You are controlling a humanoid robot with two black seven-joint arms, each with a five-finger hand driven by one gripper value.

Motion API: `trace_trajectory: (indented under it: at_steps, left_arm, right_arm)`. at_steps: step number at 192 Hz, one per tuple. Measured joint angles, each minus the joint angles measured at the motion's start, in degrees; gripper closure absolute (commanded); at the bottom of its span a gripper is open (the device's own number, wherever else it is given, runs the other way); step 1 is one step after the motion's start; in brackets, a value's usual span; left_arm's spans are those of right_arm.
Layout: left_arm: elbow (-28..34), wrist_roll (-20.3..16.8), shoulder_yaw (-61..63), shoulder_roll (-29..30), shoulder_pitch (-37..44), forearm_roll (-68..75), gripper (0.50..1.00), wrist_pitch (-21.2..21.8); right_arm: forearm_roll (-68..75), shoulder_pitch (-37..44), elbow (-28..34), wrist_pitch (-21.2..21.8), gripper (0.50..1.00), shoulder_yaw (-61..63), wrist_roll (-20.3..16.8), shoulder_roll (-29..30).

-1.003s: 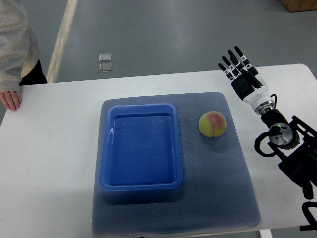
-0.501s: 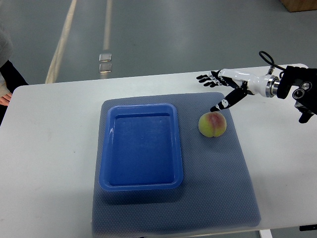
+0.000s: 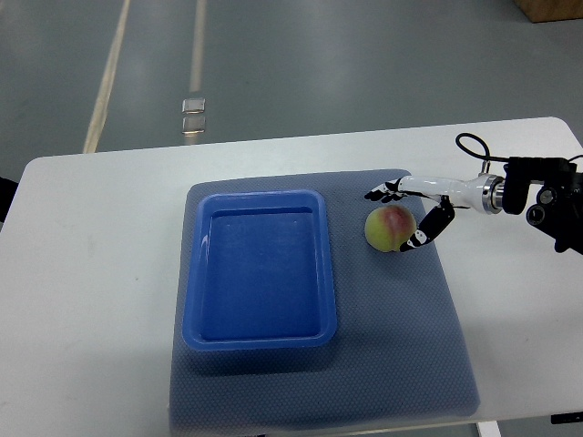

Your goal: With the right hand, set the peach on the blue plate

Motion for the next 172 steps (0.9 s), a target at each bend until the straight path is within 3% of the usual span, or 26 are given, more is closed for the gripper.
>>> trace_trajectory:
  at_steps: [3,4,8,12,15,16,17,24,25,27,61,114,139,172]
  left_arm:
    - [0.0,0.0,0.0,0.0,0.0,0.0,0.5,-0.01]
    - [0.0,0.0,0.0,0.0,0.0,0.0,0.5,-0.01]
    - [0.0,0.0,0.0,0.0,0.0,0.0,0.5,-0.03]
    - [0.0,0.0,0.0,0.0,0.0,0.0,0.5,-0.05]
    - [0.0,0.0,0.0,0.0,0.0,0.0,0.5,-0.05]
    - [0.0,0.0,0.0,0.0,0.0,0.0,0.5,-0.05]
    - [0.0,0.0,0.0,0.0,0.0,0.0,0.5,-0.05]
    - [0.0,0.0,0.0,0.0,0.0,0.0,0.5,-0.05]
    - [0.0,0.0,0.0,0.0,0.0,0.0,0.5,-0.06]
    - [0.0,0.0,0.0,0.0,0.0,0.0,0.5,-0.06]
    - [0.0,0.0,0.0,0.0,0.01,0.0,0.5,-0.08]
    - [0.09,0.0,-0.09,0.0,0.0,0.0,0.5,-0.08]
    - [0.04,0.0,-0.03,0.0,-0.01,0.0,0.5,-0.08]
    - [0.02,0.0,-0.04,0.0,0.01,0.0,0.5,-0.08]
  right_arm:
    - [-0.02,-0.11,-0.02,-0.56,0.624,-0.31,0.03,0.03]
    - [-0.03,-0.15,-0.03,-0.73,0.682,-0.41,0.04,0.04]
    - [-0.04,-0.27,-0.06,-1.33,0.699,-0.73,0.06,0.07]
    - [-0.05,-0.37,-0.1,-1.87,0.746,-1.03,0.09,0.08]
    - [-0.06,-0.46,-0.12,-2.47,0.811,-1.43,0.12,0.09]
    - [-0.07,-0.48,-0.12,-2.63,0.812,-1.54,0.13,0.09]
    - [-0.07,-0.5,-0.12,-2.77,0.848,-1.64,0.14,0.1]
    - [-0.09,-0.62,-0.14,-3.72,0.946,-2.3,0.26,0.12]
    - [-0.09,-0.63,-0.14,-3.85,0.985,-2.38,0.29,0.12]
    - [-0.09,-0.64,-0.15,-4.08,1.0,-2.52,0.35,0.13]
    - [0.27,0.9,1.24,-5.49,1.0,-3.16,0.92,-0.72]
    - [8.07,11.2,12.7,-0.61,1.0,-3.88,0.26,-4.63]
    - [9.26,14.48,11.37,-4.32,1.0,-9.66,-0.32,3.57]
    - [9.0,15.69,2.72,-7.79,1.0,-16.52,-0.56,15.86]
